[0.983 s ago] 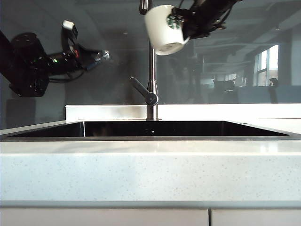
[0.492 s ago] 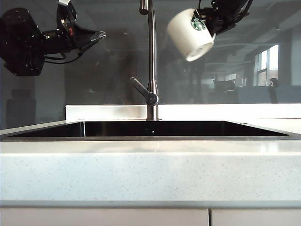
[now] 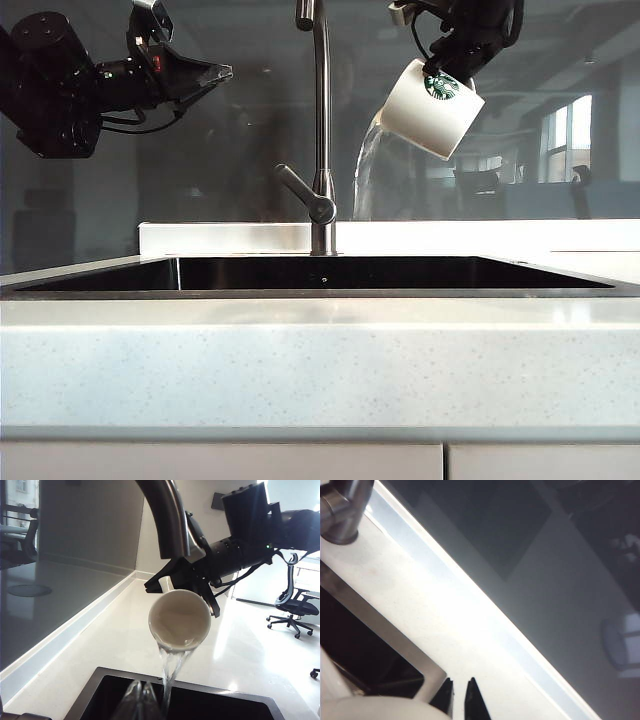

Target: Pick up the mug next to the sink, go to the faucet to get some water, pour the water into the sink, and finally put the mug back to its place.

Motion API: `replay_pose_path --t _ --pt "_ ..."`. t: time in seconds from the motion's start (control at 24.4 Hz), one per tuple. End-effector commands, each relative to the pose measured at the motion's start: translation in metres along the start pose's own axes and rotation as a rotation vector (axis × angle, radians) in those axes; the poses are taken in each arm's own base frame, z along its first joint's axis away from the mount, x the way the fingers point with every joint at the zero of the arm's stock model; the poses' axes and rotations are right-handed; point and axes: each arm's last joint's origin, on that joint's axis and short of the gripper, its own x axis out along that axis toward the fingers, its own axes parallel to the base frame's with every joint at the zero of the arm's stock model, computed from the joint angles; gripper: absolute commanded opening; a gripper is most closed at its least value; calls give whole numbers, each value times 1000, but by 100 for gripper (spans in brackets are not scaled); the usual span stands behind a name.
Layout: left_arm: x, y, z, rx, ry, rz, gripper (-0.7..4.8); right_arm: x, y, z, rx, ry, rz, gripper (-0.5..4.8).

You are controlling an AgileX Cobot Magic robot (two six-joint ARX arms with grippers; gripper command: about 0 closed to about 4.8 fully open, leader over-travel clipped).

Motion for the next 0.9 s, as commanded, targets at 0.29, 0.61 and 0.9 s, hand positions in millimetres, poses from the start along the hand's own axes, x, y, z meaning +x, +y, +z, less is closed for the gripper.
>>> replay_pose_path --t 0.29,0.61,0.9 --pt "1 -5 5 0 24 -16 -5 -21 0 29 -239 -46 -204 -4" --pt "1 -5 5 -13 26 -17 -5 -30 8 43 -473 -33 -263 -4" --pt "1 -6 5 -31 42 -22 -5 -49 11 54 -661 -27 -305 -4"
